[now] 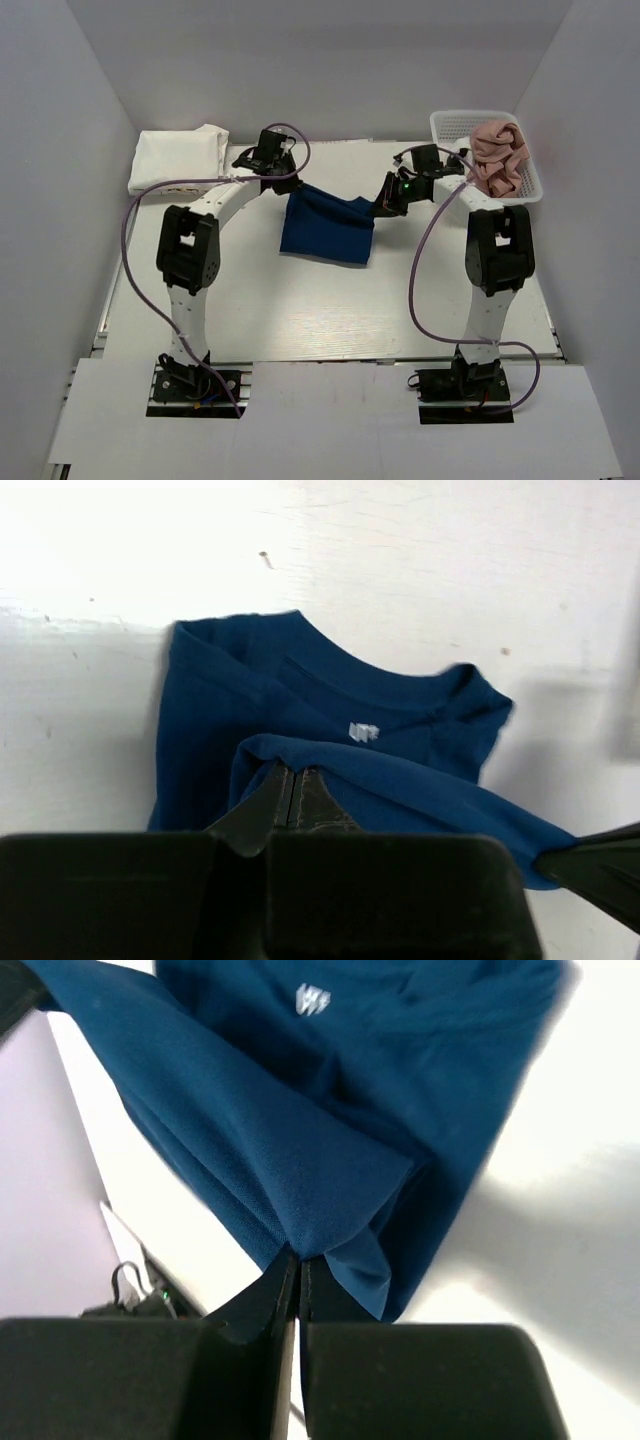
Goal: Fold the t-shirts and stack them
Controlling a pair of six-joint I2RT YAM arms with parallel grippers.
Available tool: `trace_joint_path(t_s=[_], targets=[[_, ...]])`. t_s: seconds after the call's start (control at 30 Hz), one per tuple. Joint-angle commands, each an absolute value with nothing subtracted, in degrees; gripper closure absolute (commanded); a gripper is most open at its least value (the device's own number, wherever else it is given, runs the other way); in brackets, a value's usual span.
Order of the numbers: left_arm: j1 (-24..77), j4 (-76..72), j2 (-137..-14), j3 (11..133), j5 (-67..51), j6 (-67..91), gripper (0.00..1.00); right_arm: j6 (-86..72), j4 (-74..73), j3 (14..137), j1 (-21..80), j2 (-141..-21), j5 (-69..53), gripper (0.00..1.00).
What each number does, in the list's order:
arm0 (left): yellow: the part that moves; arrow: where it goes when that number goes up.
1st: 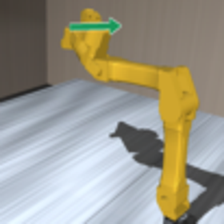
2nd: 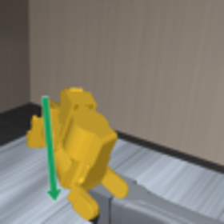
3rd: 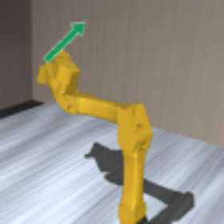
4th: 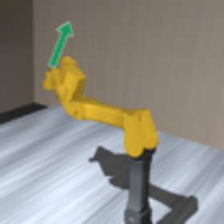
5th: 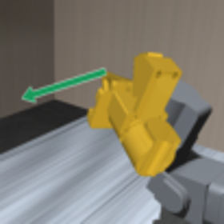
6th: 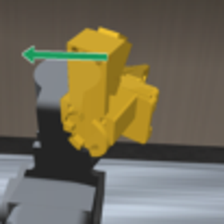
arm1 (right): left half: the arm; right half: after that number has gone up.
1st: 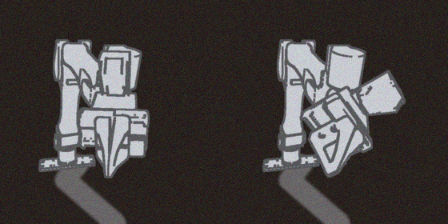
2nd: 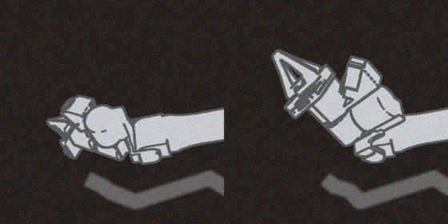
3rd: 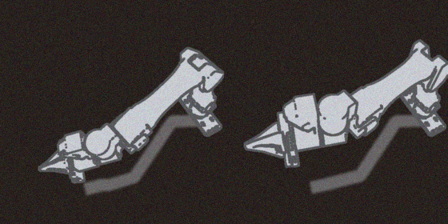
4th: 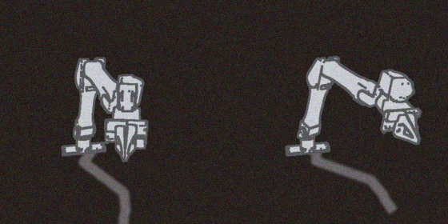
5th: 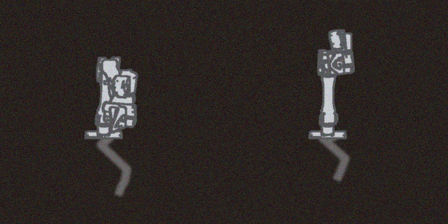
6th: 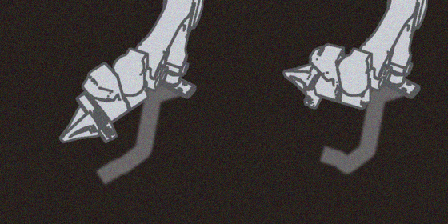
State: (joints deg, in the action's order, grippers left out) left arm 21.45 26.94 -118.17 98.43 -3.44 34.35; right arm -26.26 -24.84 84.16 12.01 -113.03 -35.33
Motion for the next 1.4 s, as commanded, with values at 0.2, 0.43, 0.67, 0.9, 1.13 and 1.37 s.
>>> trace_joint_path(t_s=[0.2,0.43,0.67,0.9,1.13,1.37], targets=[[17.58,32.77,-128.14,116.09,-1.49,32.43,0.0,-24.0,-22.68,100.46,10.37,-122.26,-32.7,0.1],[17.58,23.47,-118.75,97.58,-8.25,30.24,0.0,-21.98,-21.45,90.37,10.55,-113.04,-26.03,0.1],[18.81,22.43,-115.49,89.31,-20.72,17.24,0.0,-20.13,-21.8,81.92,10.98,-107.33,-25.05,0.1],[18.81,26.35,-119.61,88.07,-19.52,13.63,0.03,-20.21,-21.01,77.08,10.72,-103.81,-24.61,0.1],[21.79,30.15,-125.41,91.49,-15.74,13.1,0.46,-20.66,-22.32,76.02,10.46,-103.53,-22.06,0.1],[22.32,31.38,-129.46,90.35,-11.95,15.11,0.81,-20.74,-20.39,73.83,10.37,-101.69,-24.35,0.1]])
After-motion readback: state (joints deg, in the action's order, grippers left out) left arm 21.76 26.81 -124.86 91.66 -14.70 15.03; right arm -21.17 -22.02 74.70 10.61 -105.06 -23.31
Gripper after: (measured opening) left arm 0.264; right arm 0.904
